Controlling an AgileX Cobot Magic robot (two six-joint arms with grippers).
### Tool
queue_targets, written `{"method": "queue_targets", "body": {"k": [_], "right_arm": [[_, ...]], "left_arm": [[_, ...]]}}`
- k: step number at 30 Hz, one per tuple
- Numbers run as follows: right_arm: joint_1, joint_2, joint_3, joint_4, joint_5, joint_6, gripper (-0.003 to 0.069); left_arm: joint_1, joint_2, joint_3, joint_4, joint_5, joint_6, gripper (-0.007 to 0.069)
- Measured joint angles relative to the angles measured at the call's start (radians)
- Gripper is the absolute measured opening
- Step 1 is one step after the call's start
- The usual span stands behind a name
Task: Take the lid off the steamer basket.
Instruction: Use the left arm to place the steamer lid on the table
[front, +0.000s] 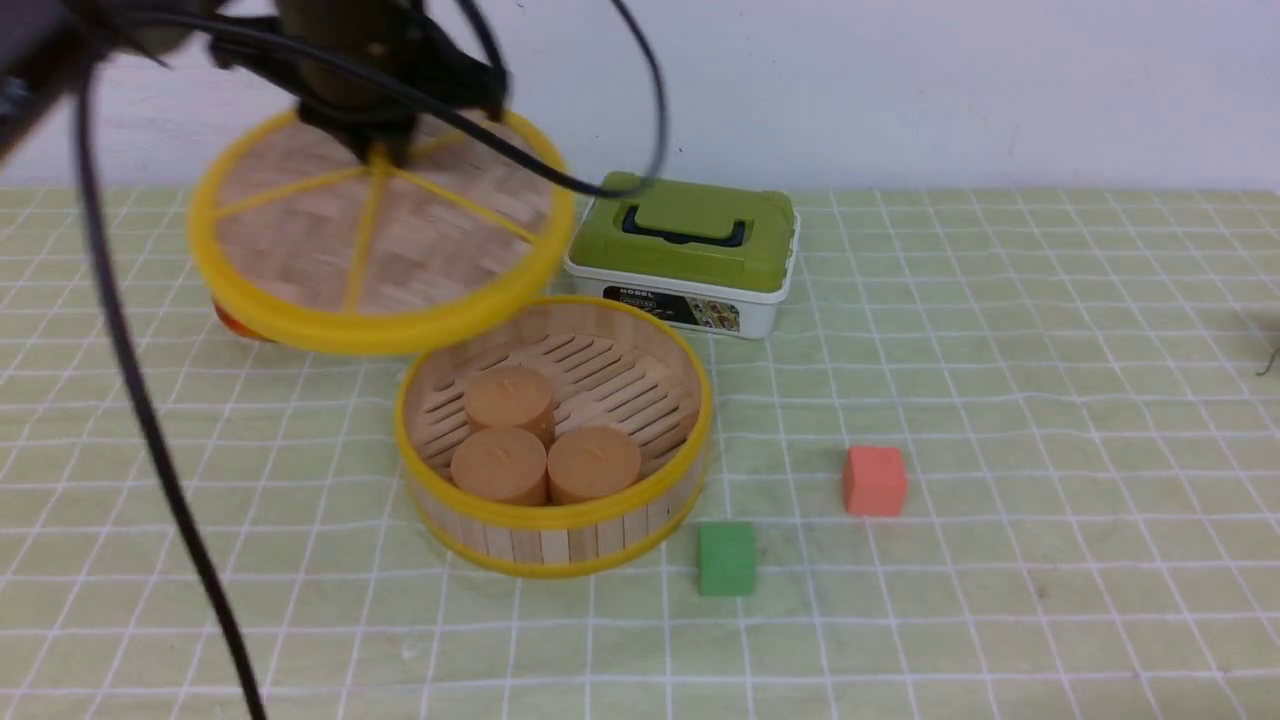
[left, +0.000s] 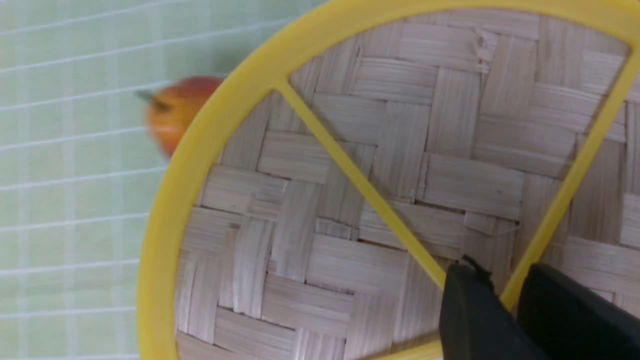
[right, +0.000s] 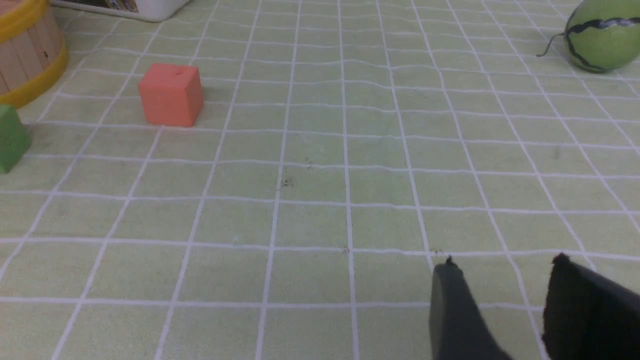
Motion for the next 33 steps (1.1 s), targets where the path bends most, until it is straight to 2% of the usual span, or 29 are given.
{"method": "queue_targets", "body": {"k": [5, 6, 7, 12, 20, 25, 33], "right_arm": [[0.0, 0.0, 0.0, 0.0, 0.0, 0.0, 0.0241], [0.0, 0.0, 0.0, 0.0, 0.0, 0.0, 0.0241], [0.0, 0.0, 0.0, 0.0, 0.0, 0.0, 0.0241], [0.0, 0.0, 0.0, 0.0, 0.0, 0.0, 0.0241], [0.0, 0.0, 0.0, 0.0, 0.0, 0.0, 0.0241], [0.0, 0.0, 0.0, 0.0, 0.0, 0.0, 0.0241], [0.0, 0.0, 0.0, 0.0, 0.0, 0.0, 0.0241]], "left_arm": [[0.143, -0.039, 0.007, -0.066, 0.0, 0.025, 0.011], [0.143, -0.04, 0.007, -0.068, 0.0, 0.025, 0.011], [0.184, -0.054, 0.036, -0.077, 0.0, 0.031, 0.011], [0.255, -0.096, 0.198, -0.097, -0.002, 0.036, 0.011], [0.27, -0.13, 0.516, -0.102, -0.167, -0.011, 0.011], [0.27, -0.126, 0.69, -0.106, -0.334, -0.063, 0.011], [0.27, -0.064, 0.721, -0.087, -0.408, -0.099, 0.011]]}}
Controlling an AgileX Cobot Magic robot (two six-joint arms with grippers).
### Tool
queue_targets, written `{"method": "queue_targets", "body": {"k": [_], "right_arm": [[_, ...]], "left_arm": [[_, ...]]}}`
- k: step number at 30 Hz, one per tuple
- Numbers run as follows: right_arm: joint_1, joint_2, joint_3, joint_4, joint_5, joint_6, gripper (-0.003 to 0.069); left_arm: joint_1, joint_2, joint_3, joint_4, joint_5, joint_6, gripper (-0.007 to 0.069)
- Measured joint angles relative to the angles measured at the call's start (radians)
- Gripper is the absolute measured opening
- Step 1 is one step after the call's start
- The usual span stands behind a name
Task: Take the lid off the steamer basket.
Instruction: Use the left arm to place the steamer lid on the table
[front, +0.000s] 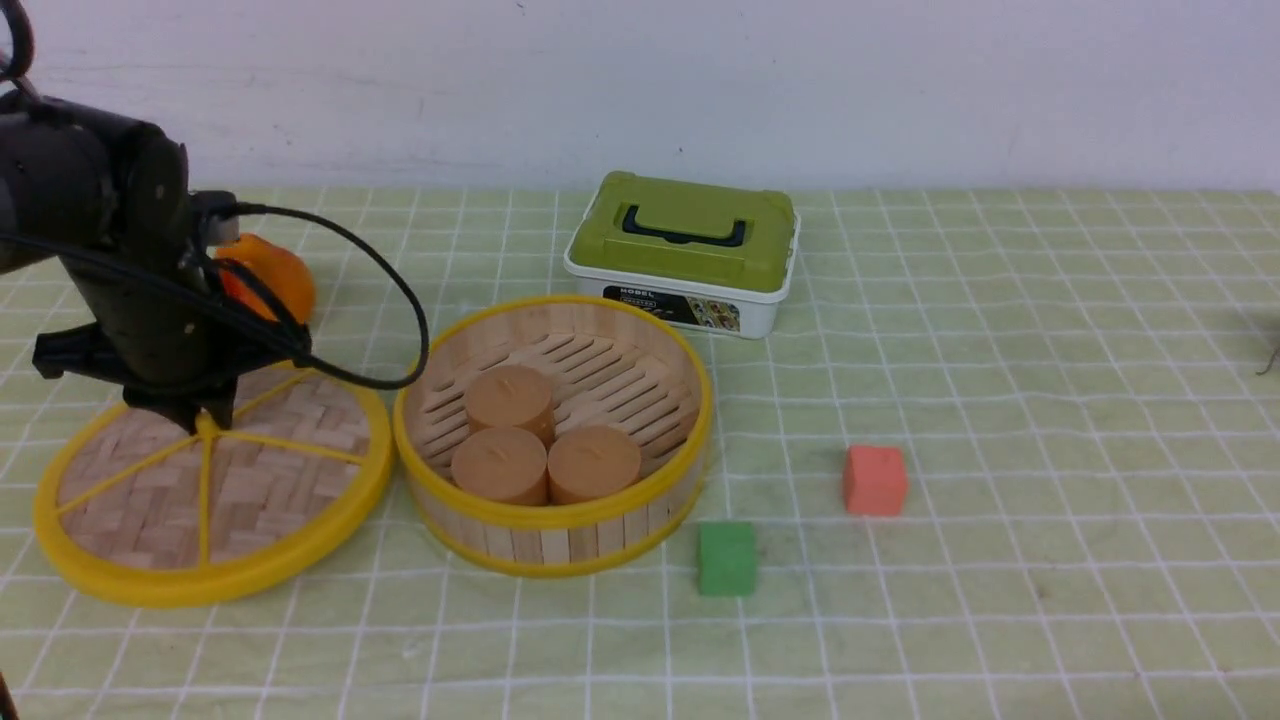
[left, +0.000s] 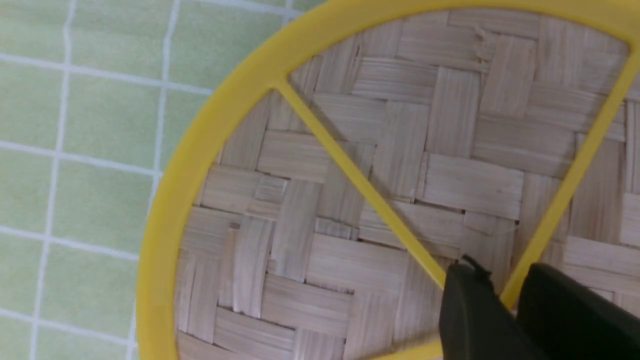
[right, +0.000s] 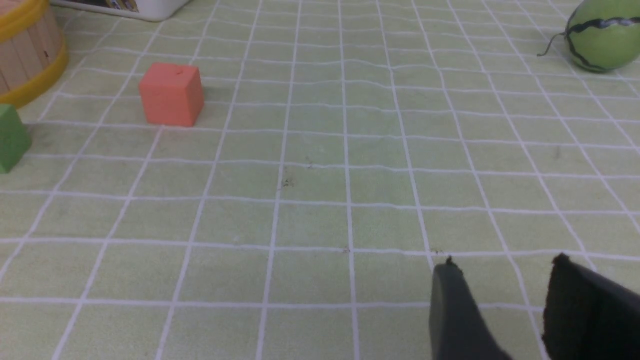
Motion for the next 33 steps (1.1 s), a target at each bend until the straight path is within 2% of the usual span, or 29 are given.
{"method": "queue_targets", "body": {"k": [25, 27, 28, 29, 30, 33], "right_arm": [[0.0, 0.0, 0.0, 0.0, 0.0, 0.0, 0.0241], [0.0, 0.0, 0.0, 0.0, 0.0, 0.0, 0.0241], [0.0, 0.0, 0.0, 0.0, 0.0, 0.0, 0.0241], [0.0, 0.0, 0.0, 0.0, 0.0, 0.0, 0.0241], [0.0, 0.0, 0.0, 0.0, 0.0, 0.0, 0.0241], [0.0, 0.0, 0.0, 0.0, 0.0, 0.0, 0.0241]], "left_arm": [[0.001, 0.075, -0.003, -0.025, -0.047, -0.014, 0.0127], [0.001, 0.075, -0.003, -0.035, -0.049, -0.014, 0.0192], [0.001, 0.075, -0.003, -0.037, -0.049, -0.014, 0.0199], [0.001, 0.066, -0.002, -0.051, -0.053, -0.014, 0.0275], [0.001, 0.058, -0.001, -0.059, -0.051, -0.014, 0.0311], [0.001, 0.025, 0.001, -0.065, -0.047, -0.014, 0.0365]]}}
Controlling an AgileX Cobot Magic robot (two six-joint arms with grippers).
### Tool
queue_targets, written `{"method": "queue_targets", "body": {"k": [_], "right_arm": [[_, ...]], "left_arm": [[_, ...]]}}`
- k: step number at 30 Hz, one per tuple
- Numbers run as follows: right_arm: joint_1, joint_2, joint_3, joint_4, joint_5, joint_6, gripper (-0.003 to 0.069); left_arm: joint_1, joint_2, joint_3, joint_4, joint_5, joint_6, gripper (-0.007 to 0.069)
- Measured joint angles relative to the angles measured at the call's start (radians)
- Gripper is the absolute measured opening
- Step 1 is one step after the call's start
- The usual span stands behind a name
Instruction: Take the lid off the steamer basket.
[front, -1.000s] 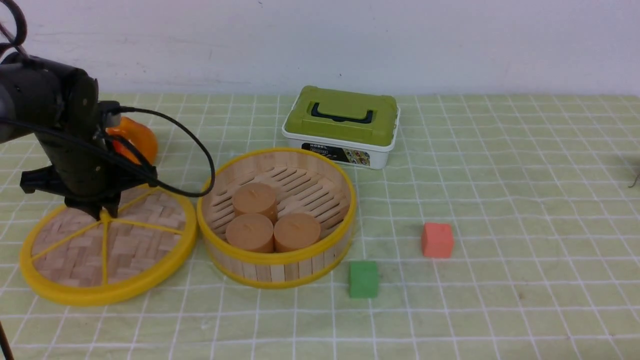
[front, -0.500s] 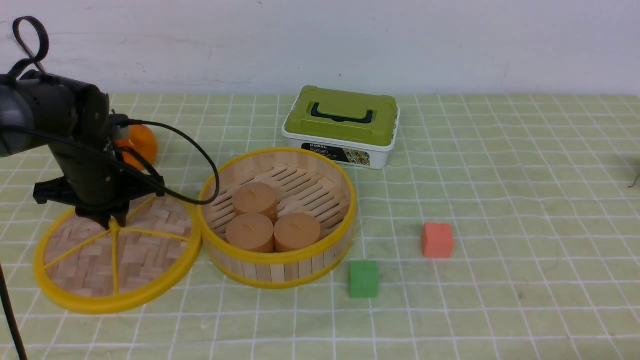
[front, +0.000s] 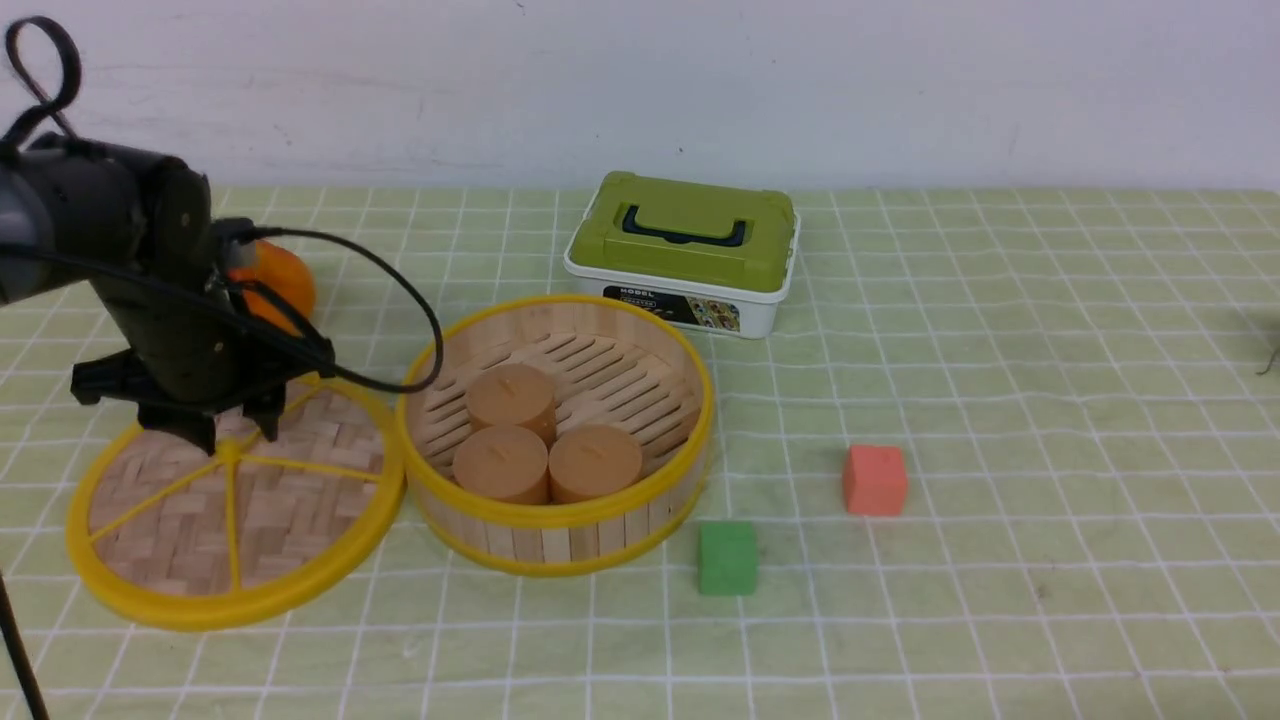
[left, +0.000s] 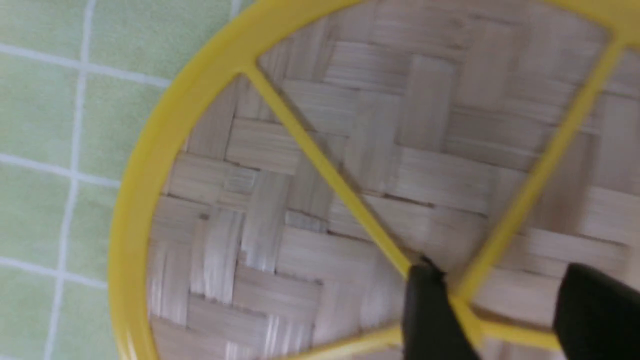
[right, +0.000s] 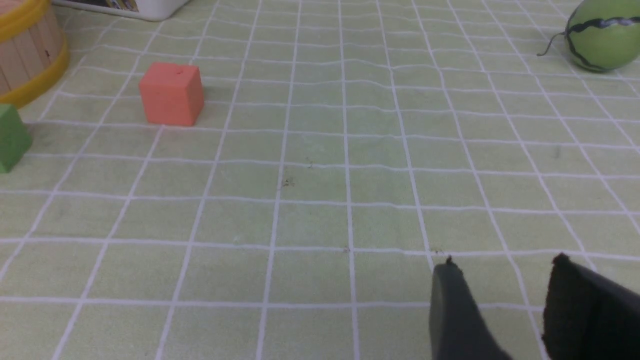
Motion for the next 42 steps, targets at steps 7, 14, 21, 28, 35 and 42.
{"method": "queue_targets", "body": {"k": [7, 14, 21, 28, 35, 42], "right_arm": [[0.0, 0.0, 0.0, 0.0, 0.0, 0.0, 0.0241], [0.0, 0.0, 0.0, 0.0, 0.0, 0.0, 0.0241], [0.0, 0.0, 0.0, 0.0, 0.0, 0.0, 0.0241], [0.0, 0.0, 0.0, 0.0, 0.0, 0.0, 0.0241], [0.0, 0.0, 0.0, 0.0, 0.0, 0.0, 0.0241], [0.0, 0.0, 0.0, 0.0, 0.0, 0.0, 0.0241]], "left_arm": [[0.0, -0.274, 0.0, 0.017, 0.001, 0.0, 0.0398], [0.0, -0.65, 0.025, -0.038, -0.04, 0.012, 0.0204], [0.0, -1.032, 0.197, -0.072, -0.105, 0.071, 0.001], [0.0, -1.454, 0.591, -0.02, -0.153, 0.102, -0.0013], [0.0, -1.769, 0.97, -0.01, -0.2, 0.11, -0.0013], [0.0, -1.925, 1.182, -0.05, -0.209, 0.113, -0.0013]]}}
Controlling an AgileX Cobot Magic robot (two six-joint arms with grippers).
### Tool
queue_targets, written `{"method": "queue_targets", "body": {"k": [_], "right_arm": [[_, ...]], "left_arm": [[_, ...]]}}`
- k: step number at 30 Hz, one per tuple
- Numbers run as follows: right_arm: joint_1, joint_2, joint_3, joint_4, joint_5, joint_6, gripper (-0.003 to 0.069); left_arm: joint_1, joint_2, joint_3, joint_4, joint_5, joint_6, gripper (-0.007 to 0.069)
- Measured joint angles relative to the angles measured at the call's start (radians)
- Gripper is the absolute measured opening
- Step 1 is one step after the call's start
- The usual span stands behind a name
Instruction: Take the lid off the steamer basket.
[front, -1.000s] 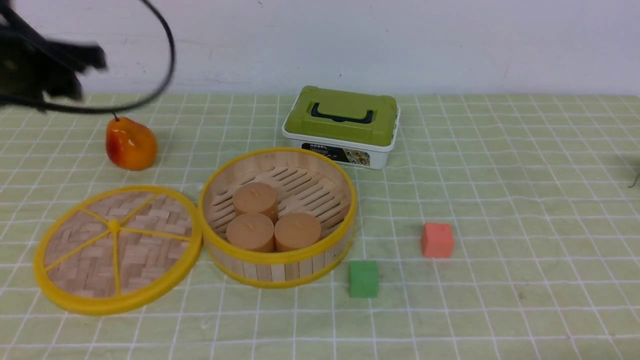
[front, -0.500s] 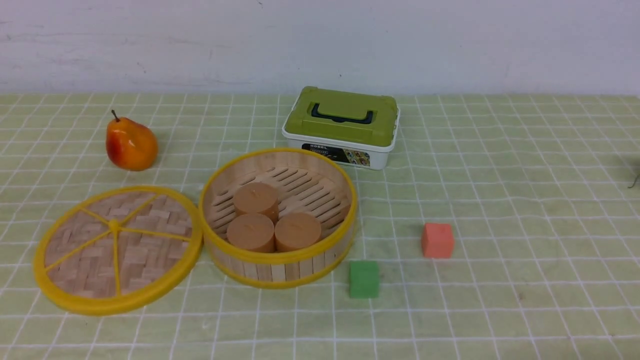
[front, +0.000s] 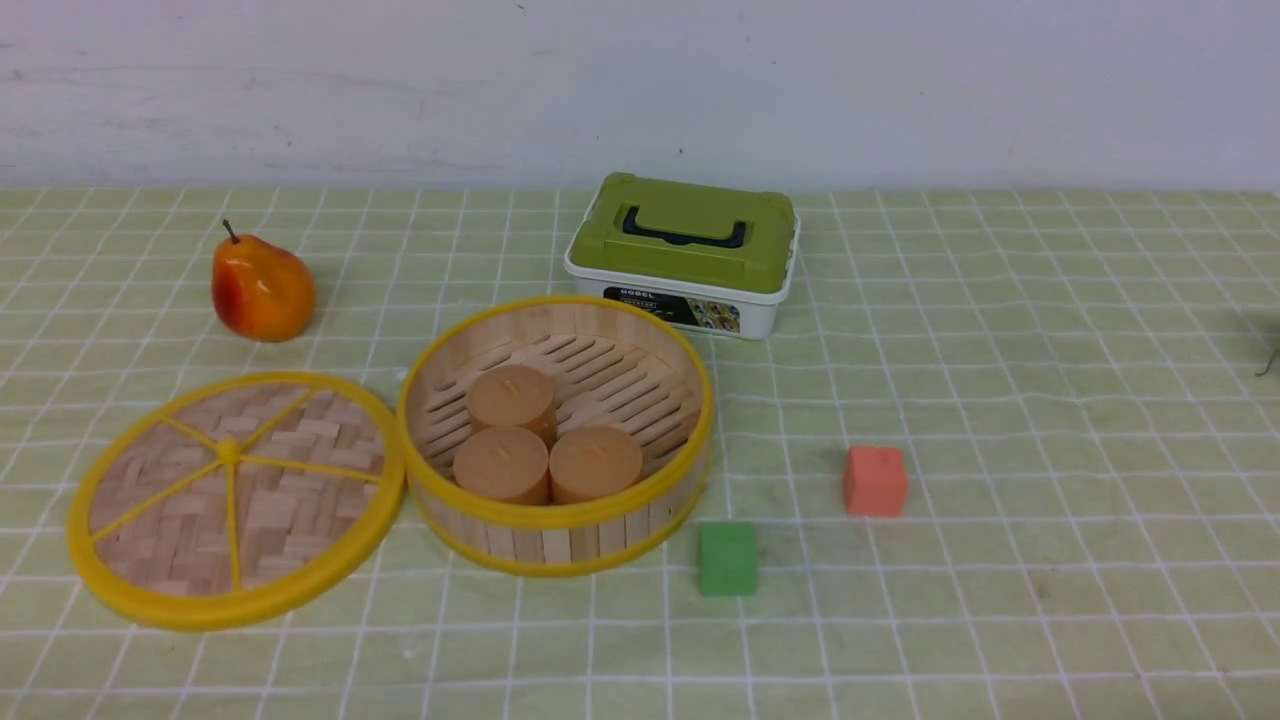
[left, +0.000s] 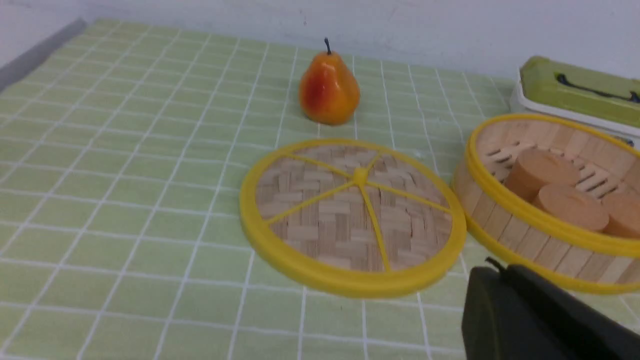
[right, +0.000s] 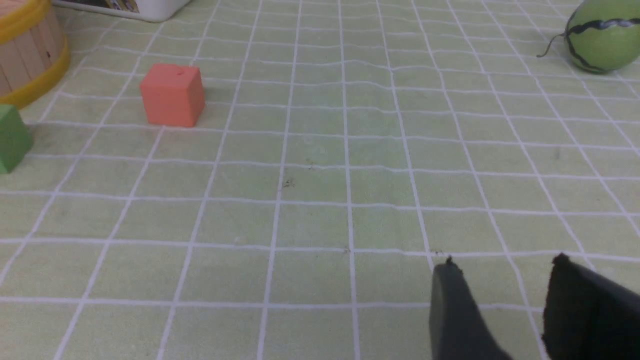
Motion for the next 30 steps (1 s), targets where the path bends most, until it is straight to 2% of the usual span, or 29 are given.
{"method": "queue_targets", "body": {"k": [13, 20, 26, 30], "right_arm": [[0.0, 0.0, 0.0, 0.0, 0.0, 0.0, 0.0241], [0.0, 0.0, 0.0, 0.0, 0.0, 0.0, 0.0241], [0.0, 0.0, 0.0, 0.0, 0.0, 0.0, 0.0241], [0.0, 0.0, 0.0, 0.0, 0.0, 0.0, 0.0241]], "left_arm": [[0.0, -0.001, 0.078, -0.007, -0.01, 0.0, -0.0013], [0.0, -0.001, 0.084, -0.007, -0.126, 0.0, -0.0013], [0.0, -0.001, 0.143, -0.015, -0.159, -0.024, -0.0013], [0.0, -0.001, 0.269, -0.058, -0.302, -0.034, -0.0013]]}}
